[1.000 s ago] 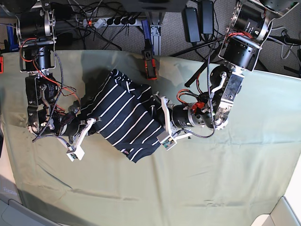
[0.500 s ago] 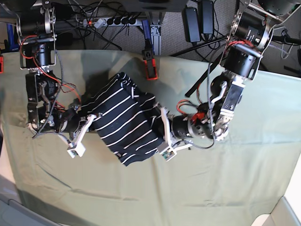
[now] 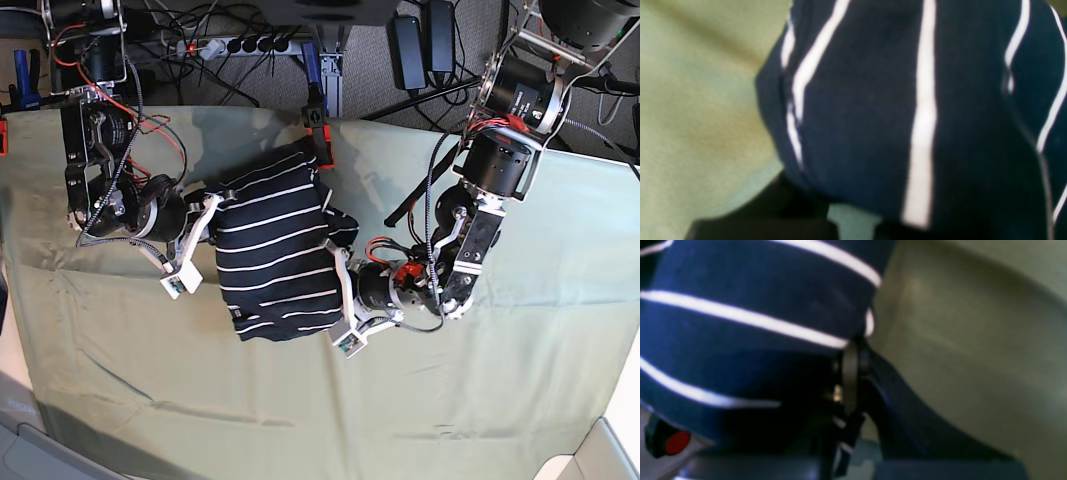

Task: Fold the T-shirt properly
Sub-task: 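Push the bundle with both grippers to square it into a stack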

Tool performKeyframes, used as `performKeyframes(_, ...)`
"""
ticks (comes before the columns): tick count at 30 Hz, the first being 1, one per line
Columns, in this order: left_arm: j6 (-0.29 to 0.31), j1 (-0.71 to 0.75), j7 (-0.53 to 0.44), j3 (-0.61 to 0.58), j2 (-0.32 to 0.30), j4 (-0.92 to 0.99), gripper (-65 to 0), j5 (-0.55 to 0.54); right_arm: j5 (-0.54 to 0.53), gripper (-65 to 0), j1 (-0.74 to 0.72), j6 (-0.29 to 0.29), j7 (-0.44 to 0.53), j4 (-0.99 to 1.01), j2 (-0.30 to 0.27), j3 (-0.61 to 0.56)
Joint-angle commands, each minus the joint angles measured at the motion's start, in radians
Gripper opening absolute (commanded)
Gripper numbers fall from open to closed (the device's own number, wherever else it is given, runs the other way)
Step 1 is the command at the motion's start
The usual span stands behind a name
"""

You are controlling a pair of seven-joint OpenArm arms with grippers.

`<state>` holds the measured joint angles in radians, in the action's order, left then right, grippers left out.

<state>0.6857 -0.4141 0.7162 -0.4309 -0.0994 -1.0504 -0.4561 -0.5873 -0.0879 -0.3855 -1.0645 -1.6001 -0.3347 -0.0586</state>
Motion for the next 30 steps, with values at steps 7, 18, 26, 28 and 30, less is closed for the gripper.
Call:
performKeyframes(7, 0.012, -0.035, -0.037, 0.005, 0.005, -0.014, -65.0, -0.018, -0.034, -65.0, 0.046, -0.064, 0.009, -0.063, 0.036, 0.005)
performKeyframes(18, 0.012, -0.058, -0.027, 0.005, 0.040, -0.016, -65.0, -0.014, -0.017, -65.0, 0.083, -0.064, 0.010, -0.094, 0.088, 0.010)
performKeyframes(26, 0.012, -0.048, 0.182, 0.176, 0.000, -0.197, -65.0, -0.173, -0.012, -65.0, 0.083, -0.065, 0.008, -0.119, 0.085, 0.189)
performKeyframes(28, 0.012, -0.023, 0.229, 0.195, -0.039, -0.269, -65.0, -0.223, -0.012, -65.0, 0.083, -0.065, -0.005, -0.135, 0.085, 0.248)
performKeyframes(30, 0.012, 0.017, 0.243, 0.196, -0.092, -0.337, -65.0, -0.258, -0.021, -65.0, 0.085, -0.066, -0.023, -0.148, 0.076, 0.300)
